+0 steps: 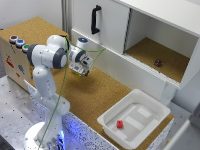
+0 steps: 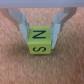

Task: Place the yellow block on top of the drawer

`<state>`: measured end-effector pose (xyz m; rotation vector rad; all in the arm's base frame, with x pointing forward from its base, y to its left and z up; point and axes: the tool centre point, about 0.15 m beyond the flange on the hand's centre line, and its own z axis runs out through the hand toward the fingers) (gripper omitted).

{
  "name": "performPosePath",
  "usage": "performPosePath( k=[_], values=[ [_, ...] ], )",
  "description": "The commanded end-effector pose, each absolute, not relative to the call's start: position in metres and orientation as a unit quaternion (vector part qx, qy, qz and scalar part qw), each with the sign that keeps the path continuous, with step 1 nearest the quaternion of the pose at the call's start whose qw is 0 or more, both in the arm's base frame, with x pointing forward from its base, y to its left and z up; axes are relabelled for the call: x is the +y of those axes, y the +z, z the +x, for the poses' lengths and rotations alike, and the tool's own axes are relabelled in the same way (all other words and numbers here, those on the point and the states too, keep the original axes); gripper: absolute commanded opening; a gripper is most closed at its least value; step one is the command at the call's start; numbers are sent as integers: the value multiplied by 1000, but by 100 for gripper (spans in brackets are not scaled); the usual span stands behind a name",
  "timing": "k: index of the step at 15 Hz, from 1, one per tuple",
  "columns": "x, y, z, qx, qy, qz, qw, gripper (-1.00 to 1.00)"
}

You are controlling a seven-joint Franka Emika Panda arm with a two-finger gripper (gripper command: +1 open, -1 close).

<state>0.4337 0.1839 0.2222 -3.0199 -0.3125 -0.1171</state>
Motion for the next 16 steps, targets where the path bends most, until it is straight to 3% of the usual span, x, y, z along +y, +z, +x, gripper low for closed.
performPosePath(
  k=[1,8,13,16],
  values=[
    [225,328,470,-144,-102,-984,-6,-100],
    [324,448,490,-342,-130,-928,68,-100],
    [389,498,475,-491,-87,-862,86,-100],
    [427,499,469,-580,-29,-810,85,-100]
  ],
)
